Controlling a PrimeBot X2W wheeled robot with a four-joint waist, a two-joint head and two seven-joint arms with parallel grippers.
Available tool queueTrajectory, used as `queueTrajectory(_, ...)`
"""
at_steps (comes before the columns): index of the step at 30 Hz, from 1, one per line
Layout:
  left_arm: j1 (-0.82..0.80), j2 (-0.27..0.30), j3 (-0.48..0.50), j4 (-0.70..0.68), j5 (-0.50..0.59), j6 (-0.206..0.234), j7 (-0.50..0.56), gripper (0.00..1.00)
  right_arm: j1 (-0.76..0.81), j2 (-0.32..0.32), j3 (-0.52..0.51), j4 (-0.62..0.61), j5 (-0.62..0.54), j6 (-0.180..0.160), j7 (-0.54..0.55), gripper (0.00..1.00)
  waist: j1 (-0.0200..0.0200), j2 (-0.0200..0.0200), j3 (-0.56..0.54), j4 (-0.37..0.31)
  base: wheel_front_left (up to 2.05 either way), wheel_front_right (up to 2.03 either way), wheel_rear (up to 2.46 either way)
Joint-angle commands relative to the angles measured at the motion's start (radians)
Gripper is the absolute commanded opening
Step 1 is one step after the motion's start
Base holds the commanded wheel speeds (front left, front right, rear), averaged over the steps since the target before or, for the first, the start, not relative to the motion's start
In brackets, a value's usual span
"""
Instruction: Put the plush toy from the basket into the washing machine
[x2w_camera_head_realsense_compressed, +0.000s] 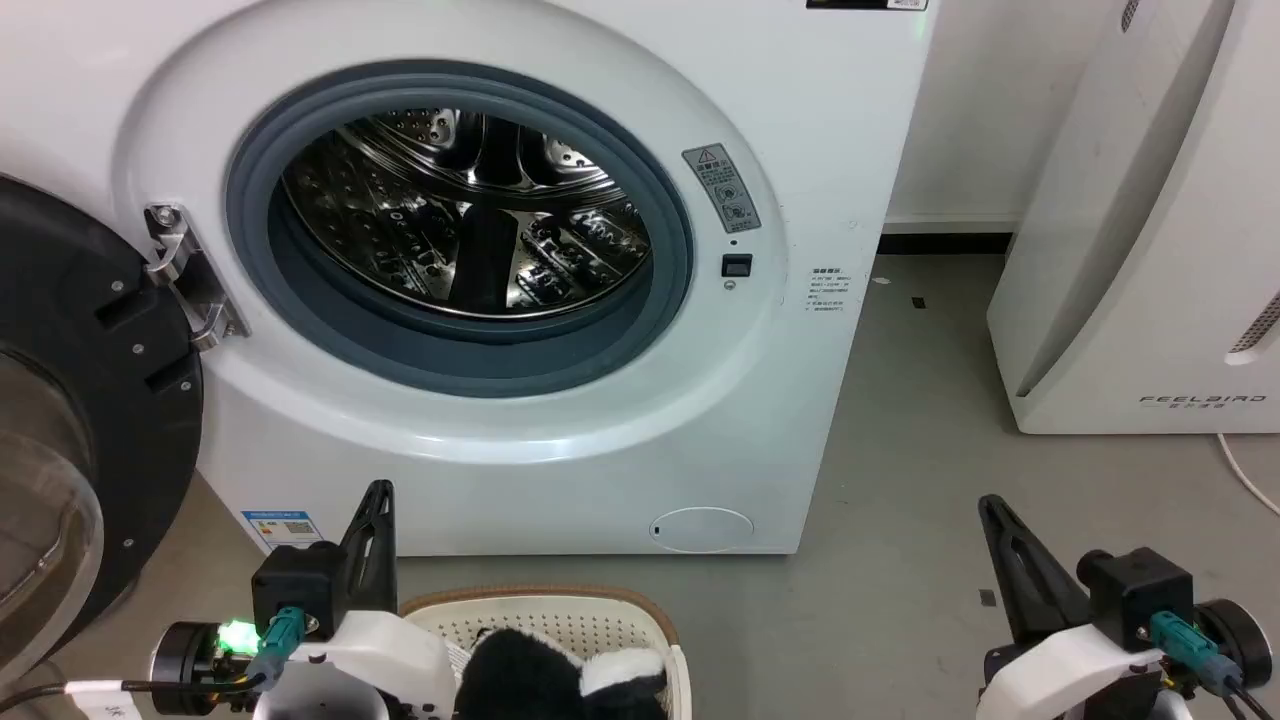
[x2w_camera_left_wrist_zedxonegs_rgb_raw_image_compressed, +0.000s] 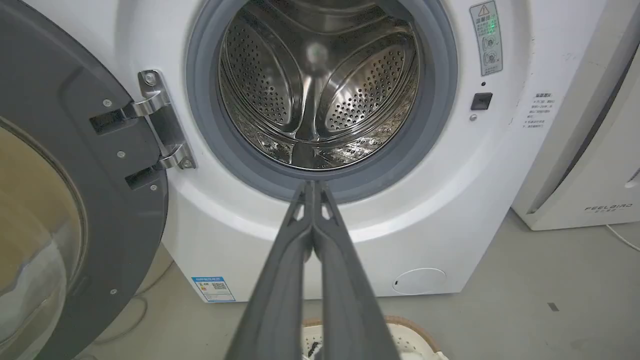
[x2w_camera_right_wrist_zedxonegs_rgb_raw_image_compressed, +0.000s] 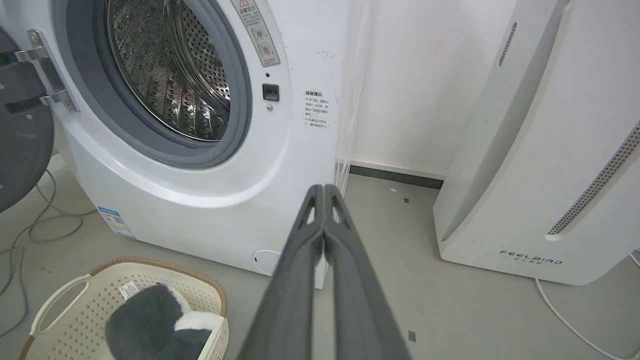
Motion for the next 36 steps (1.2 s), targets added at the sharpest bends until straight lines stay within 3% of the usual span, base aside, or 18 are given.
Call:
queueTrajectory(1,0.014,0.0,-0.001,-0.005,0.003,-0.004,0.0,0.0,-0.014,-0.001,0.0,0.002,-0.008,-0.001,0.0,0.0,0.0,0.0,0.0,0.0,0.0,0.0,0.0)
queueTrajectory(18,0.014,0.0,-0.001,-0.005,0.003,-0.004,0.0,0.0,-0.014,-0.001,0.0,0.002,-0.008,-0.001,0.0,0.0,0.0,0.0,0.0,0.0,0.0,0.0,0.0)
queueTrajectory(19,0.0,0.0,0.0,0.001,0.0,0.001,0.0,1.0,0.0,0.0,0.0,0.0,0.001,0.0,0.0,1.0,0.0,0.0,0.0,0.0,0.0,0.0,0.0)
queueTrajectory(36,-0.021,0.002,-0.021,0.017,0.0,0.019,-0.033,1.0,-0.003,0.0,-0.023,-0.018,0.067,0.0,-0.033,1.0,0.0,0.0,0.012,-0.003,0.0,0.0,0.0)
